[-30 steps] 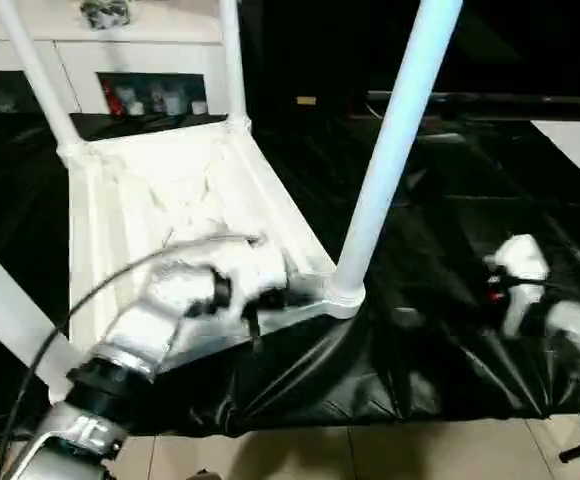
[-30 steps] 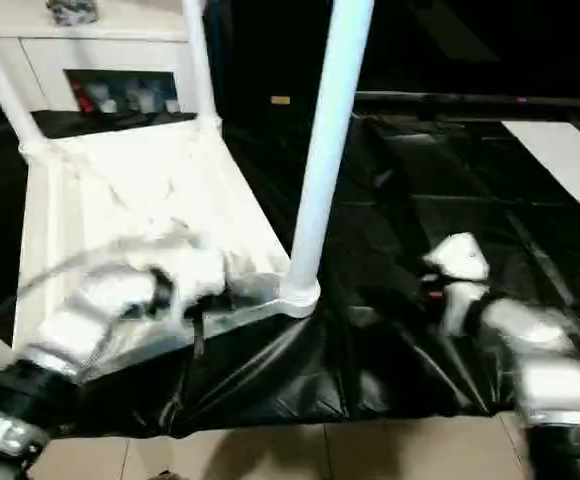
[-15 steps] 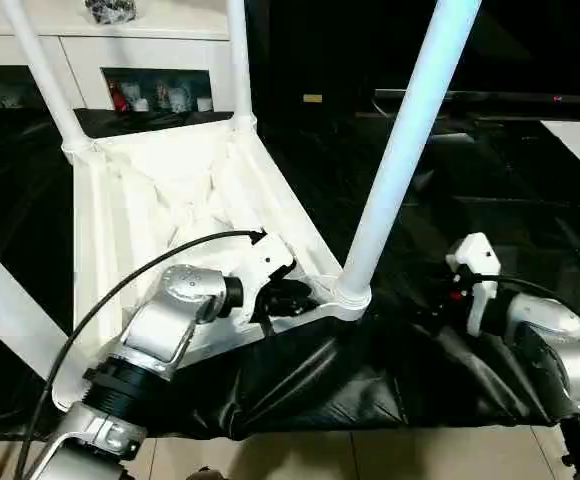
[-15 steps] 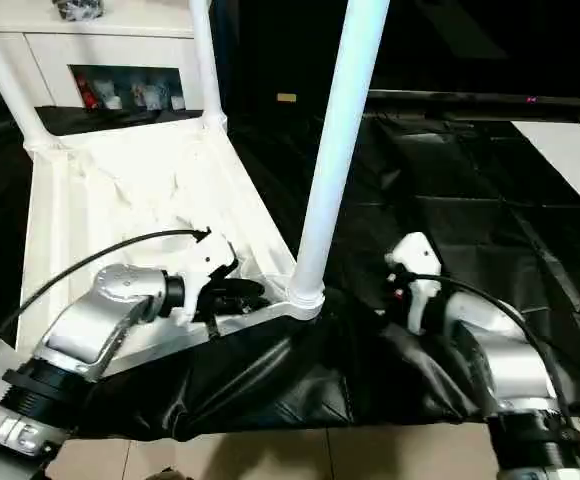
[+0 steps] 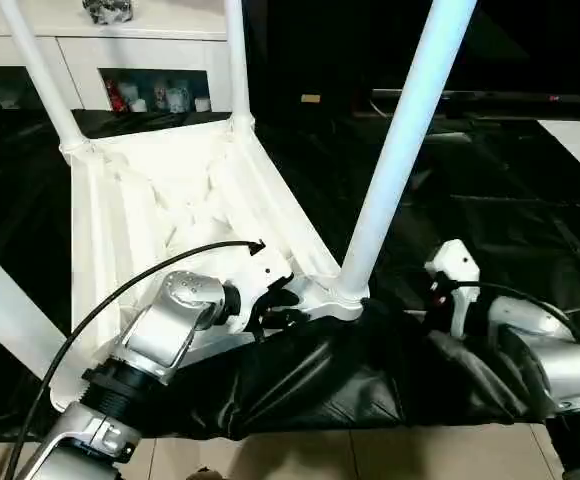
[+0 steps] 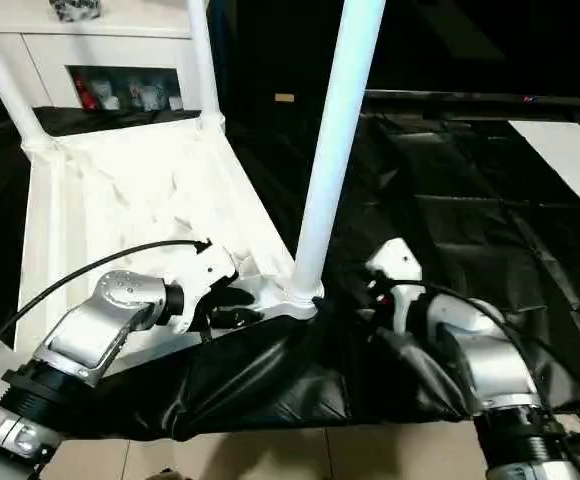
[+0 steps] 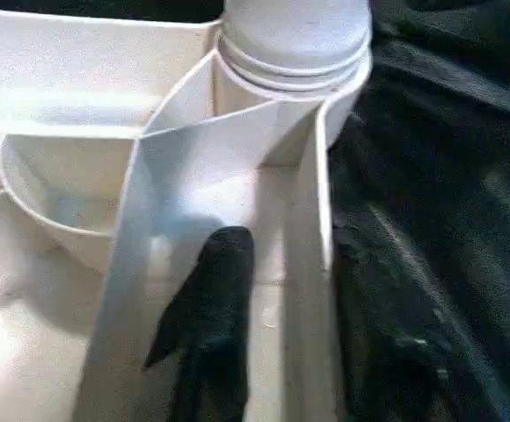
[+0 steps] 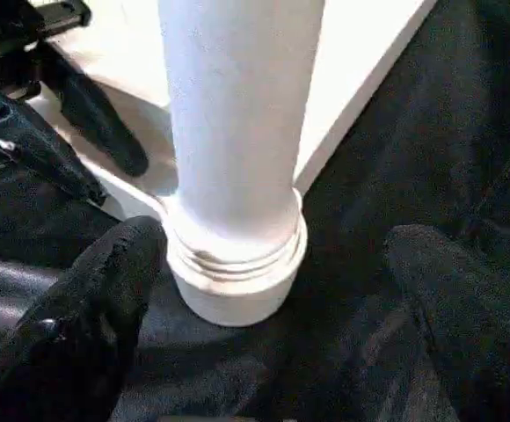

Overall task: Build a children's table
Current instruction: Rotate leg to tighten

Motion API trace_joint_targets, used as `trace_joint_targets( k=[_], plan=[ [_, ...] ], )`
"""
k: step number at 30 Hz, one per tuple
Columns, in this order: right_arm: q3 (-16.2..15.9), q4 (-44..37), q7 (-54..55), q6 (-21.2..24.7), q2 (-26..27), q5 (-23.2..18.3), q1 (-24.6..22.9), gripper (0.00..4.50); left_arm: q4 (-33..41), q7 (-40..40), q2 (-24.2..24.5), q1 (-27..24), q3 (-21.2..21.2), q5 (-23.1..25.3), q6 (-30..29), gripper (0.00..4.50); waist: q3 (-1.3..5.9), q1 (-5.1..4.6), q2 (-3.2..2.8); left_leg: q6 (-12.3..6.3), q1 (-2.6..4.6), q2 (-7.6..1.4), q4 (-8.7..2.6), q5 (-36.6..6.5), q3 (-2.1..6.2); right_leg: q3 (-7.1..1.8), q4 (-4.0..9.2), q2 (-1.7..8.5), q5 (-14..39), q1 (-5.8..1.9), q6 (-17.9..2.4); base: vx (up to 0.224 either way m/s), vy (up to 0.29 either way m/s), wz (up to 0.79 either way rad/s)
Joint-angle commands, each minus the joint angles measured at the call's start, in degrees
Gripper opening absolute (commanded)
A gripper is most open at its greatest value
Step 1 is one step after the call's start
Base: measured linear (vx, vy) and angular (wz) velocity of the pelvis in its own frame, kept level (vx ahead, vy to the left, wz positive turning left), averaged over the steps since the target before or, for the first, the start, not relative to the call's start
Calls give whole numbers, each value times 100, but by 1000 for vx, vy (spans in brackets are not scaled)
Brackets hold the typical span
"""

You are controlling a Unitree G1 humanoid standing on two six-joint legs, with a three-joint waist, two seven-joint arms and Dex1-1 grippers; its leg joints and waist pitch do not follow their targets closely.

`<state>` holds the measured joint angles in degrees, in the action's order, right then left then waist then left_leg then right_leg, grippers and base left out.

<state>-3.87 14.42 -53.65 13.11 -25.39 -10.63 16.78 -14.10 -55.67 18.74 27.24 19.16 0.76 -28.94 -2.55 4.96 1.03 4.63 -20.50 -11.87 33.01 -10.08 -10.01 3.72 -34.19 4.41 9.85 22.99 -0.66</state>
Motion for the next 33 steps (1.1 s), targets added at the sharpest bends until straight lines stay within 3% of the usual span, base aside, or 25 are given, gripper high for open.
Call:
trace_joint_targets(
  k=[1, 5, 6, 7, 12, 13, 16, 17, 20, 24, 29, 30, 32, 33],
  plan=[
    [-33, 108, 17, -76, 19, 65, 101, 450, 10, -70, 108, -22, 52, -12, -67, 101, 336, 8, 36, -279, 7, -92, -339, -1105, 0, -210, 415, 306, 1508, -287, -974, 0, 0, 0],
    [-142, 285, -27, -274, 65, 155, 202, 450, 60, -250, 157, -79, 122, -80, 20, 83, 331, 13, 22, -227, 17, -97, -348, -1208, 4, -209, 425, 310, 1610, -277, -973, 0, 0, 0],
    [-176, 311, -61, -337, 64, 169, 211, 450, 74, -275, 161, -93, 137, -106, 37, 56, 332, 15, 17, -218, 16, -99, -351, -1220, 8, -208, 423, 309, 1597, -281, -969, 0, 0, 0],
    [-228, 367, -149, -411, 70, 158, 231, 450, 83, -319, 127, -117, 123, -182, 37, 50, 340, 18, 40, -230, 9, -98, -346, -1182, 6, -210, 410, 313, 1516, -288, -987, 0, 0, 0],
    [-388, 582, -316, -637, 104, 238, 349, 450, 83, -503, 143, -189, 147, -273, 219, 4, 340, 23, 37, -279, 4, -98, -342, -1124, 4, -207, 386, 311, 1362, -292, -1080, 0, 0, 0],
    [-418, 638, -373, -696, 100, 249, 385, 450, 87, -546, 136, -210, 144, -313, 295, 4, 341, 24, 80, -295, 6, -103, -341, -1109, 1, -210, 388, 318, 1373, -293, -1072, 0, 0, 0],
    [-433, 790, -427, -753, 120, 228, 493, 450, 79, -645, 136, -244, 99, -421, 514, 1, 330, 37, 85, -319, 14, -106, -341, -1124, -4, -215, 394, 325, 1498, -280, -1055, 0, 0, 0],
    [-457, 837, -476, -794, 114, 235, 523, 450, 102, -759, 177, -269, 104, -462, 642, 1, 325, 42, 121, -321, 14, -106, -342, -1137, -10, -217, 407, 330, 1625, -277, -1001, 0, 0, 0],
    [-523, 1009, -644, -942, 122, 246, 614, 450, 204, -1016, 302, -343, 137, -544, 741, 1, 315, 39, 82, -277, 32, -110, -352, -1233, -6, -221, 422, 332, 1840, -254, -937, 0, 0, 0],
    [-622, 1184, -878, -1053, 137, 256, 740, 450, 271, -1292, 423, -437, 208, -627, 801, 1, 324, 22, 57, -263, 24, -112, -356, -1259, 0, -222, 398, 322, 1696, -262, -991, 0, 0, 0],
    [-788, 1371, -1370, -1182, 126, 225, 868, 450, 267, -1510, 473, -469, 253, -660, 917, 1, 336, 36, 75, -305, 16, -114, -349, -1152, -1, -221, 370, 327, 1521, -277, -1073, 0, 0, 0],
    [-830, 1463, -1447, -1232, 152, 235, 919, 421, 276, -1529, 482, -475, 250, -668, 929, 0, 332, 50, 65, -319, 26, -122, -347, -1115, -7, -227, 364, 324, 1450, -267, -1108, 0, 0, 0],
    [-886, 1640, -1541, -1336, 218, 262, 1017, 421, 296, -1560, 499, -485, 256, -692, 946, 0, 333, 56, 86, -327, 22, -121, -347, -1130, -9, -224, 359, 333, 1487, -266, -1138, 0, 0, 0],
    [-922, 1753, -1591, -1388, 275, 280, 1090, 411, 316, -1589, 512, -497, 255, -722, 946, 0, 329, 58, 125, -329, 14, -123, -347, -1132, -10, -222, 358, 335, 1530, -271, -1124, 0, 0, 0]
  ],
)
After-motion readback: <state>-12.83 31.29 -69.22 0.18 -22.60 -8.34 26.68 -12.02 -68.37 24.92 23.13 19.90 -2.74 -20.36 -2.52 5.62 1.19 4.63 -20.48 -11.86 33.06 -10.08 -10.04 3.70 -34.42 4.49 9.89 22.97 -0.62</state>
